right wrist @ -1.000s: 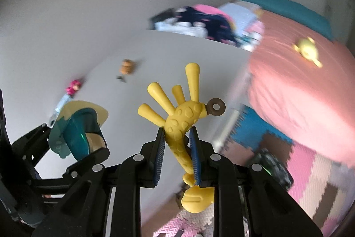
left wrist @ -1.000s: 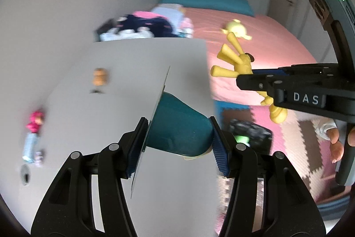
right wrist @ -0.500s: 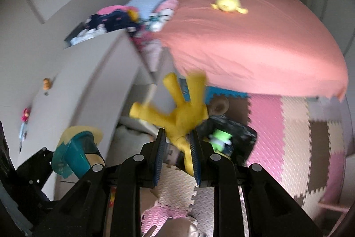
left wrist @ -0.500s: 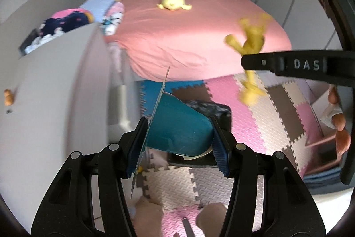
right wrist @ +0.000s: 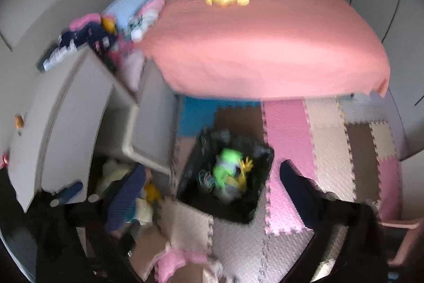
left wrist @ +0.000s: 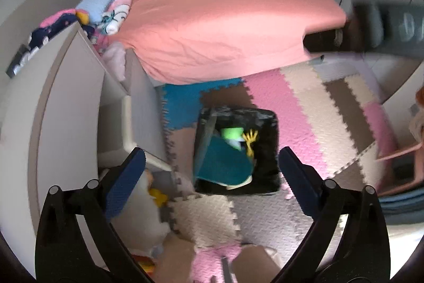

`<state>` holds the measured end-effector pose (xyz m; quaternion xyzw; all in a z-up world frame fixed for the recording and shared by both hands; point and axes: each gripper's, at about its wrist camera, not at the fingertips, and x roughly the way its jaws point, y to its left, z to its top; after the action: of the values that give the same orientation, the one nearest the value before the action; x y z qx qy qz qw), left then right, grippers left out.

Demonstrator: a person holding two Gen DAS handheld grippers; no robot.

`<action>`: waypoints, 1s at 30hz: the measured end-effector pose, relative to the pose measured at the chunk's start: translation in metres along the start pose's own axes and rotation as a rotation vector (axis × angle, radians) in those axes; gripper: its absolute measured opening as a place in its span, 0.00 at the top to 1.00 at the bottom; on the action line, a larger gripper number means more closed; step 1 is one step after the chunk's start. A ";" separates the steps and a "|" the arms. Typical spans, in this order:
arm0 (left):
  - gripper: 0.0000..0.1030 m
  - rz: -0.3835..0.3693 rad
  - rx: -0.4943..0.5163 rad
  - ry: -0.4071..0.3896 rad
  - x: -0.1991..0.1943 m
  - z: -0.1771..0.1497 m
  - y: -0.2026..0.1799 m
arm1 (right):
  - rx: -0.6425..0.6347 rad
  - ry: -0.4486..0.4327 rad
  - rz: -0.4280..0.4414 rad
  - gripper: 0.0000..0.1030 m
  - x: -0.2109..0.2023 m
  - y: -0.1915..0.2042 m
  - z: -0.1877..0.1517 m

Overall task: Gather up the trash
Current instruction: 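Carry the teal cup and giraffe over the bin and open both tools, then move both tools back over the desk toward the packet and teddy bear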

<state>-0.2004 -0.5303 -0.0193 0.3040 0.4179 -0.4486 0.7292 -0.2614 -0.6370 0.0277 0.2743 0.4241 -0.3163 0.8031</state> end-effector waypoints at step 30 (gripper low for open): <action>0.06 0.030 -0.202 -0.088 -0.072 -0.024 0.109 | -0.104 -0.016 0.111 0.02 -0.023 0.112 0.008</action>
<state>-0.1276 -0.4371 0.0408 0.2152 0.4241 -0.4059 0.7804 -0.1846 -0.5641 0.0703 0.2528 0.4174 -0.2508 0.8360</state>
